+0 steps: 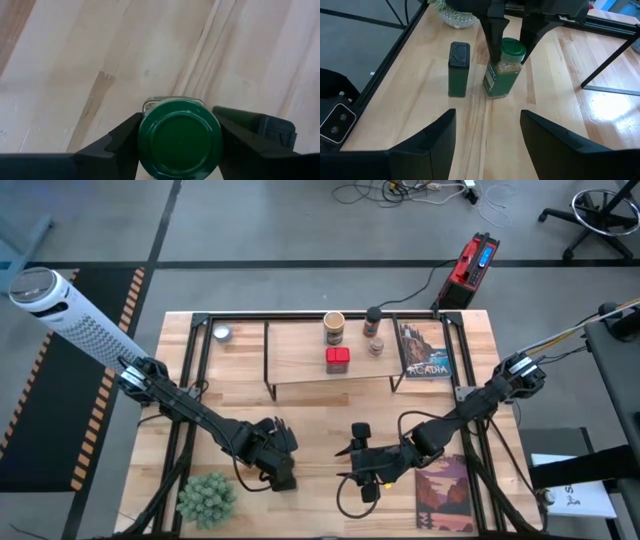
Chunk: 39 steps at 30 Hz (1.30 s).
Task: Shelf spices
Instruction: Put the green seasoning bottle on the shelf
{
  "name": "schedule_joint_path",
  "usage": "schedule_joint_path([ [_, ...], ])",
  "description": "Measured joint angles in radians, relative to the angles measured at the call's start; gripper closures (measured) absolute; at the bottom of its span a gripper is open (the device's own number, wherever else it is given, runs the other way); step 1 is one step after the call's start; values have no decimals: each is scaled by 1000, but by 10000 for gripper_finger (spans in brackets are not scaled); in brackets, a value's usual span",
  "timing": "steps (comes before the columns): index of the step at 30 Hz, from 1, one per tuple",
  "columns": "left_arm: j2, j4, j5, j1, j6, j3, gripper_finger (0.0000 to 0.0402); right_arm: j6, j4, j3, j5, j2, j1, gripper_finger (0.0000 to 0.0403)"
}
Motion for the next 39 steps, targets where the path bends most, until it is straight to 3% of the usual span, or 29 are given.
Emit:
schedule_joint_path([
  [20, -11, -3, 38, 19, 73, 17, 200, 2, 1, -1, 1, 1, 0, 204],
  [29, -12, -52, 53, 52, 199, 157, 207, 22, -25, -1, 8, 1, 0, 204],
  [39, -12, -219, 22, 113, 357, 361, 201, 83, -73, -6, 9, 1, 3, 204],
])
